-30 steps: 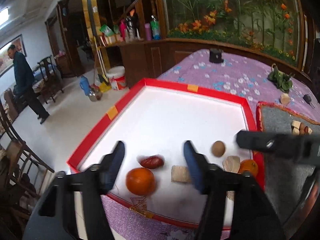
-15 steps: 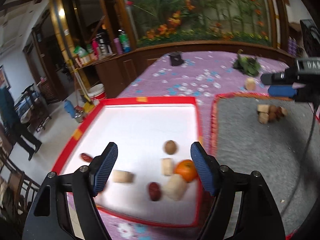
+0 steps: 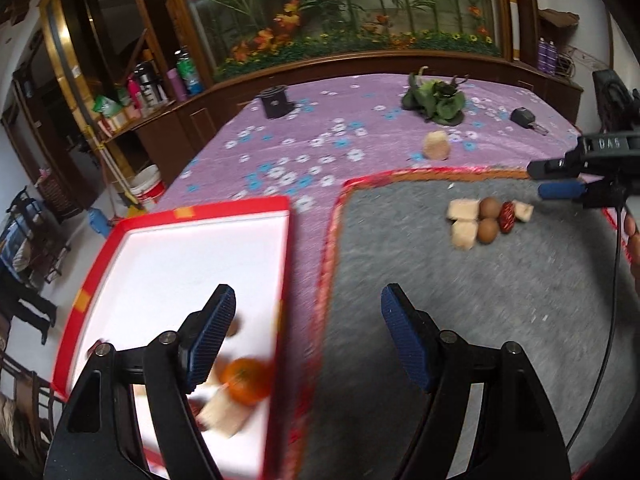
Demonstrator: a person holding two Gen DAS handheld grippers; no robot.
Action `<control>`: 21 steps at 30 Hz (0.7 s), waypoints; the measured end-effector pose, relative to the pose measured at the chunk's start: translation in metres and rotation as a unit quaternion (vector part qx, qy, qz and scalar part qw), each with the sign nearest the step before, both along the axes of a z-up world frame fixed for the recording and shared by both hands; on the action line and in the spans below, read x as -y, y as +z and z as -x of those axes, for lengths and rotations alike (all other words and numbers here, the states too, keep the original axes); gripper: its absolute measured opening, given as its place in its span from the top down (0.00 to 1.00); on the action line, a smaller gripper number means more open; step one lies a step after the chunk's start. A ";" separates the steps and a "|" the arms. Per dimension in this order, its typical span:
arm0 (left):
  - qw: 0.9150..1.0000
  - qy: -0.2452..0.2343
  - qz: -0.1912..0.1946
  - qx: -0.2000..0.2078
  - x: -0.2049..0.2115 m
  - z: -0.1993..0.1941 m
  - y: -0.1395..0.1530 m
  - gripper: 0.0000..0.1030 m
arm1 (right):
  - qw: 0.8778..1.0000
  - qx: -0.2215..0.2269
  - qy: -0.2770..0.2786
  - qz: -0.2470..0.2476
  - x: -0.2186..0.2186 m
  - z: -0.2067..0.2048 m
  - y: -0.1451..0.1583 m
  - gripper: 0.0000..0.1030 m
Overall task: Organize fruits
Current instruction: 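Grasp a pale round chunk with the left tool while the right tool grasps a pale chunk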
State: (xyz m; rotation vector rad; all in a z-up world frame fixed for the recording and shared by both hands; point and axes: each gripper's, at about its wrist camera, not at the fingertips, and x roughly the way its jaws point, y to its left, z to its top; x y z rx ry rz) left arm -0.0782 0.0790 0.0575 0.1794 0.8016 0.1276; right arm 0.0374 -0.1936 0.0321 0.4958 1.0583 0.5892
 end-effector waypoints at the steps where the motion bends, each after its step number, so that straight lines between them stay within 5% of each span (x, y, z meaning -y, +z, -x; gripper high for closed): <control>1: 1.000 -0.005 0.002 -0.001 0.006 -0.004 -0.001 0.27 | 1.000 -0.003 0.000 0.000 0.002 -0.001 -0.001 0.51; 15: 0.994 -0.095 -0.009 -0.051 0.070 -0.035 -0.021 0.27 | 0.998 -0.045 0.012 0.031 -0.013 0.000 -0.020 0.67; 21: 0.989 -0.124 -0.006 -0.077 0.082 -0.054 -0.030 0.27 | 0.998 -0.020 0.020 0.061 -0.025 0.003 -0.017 0.68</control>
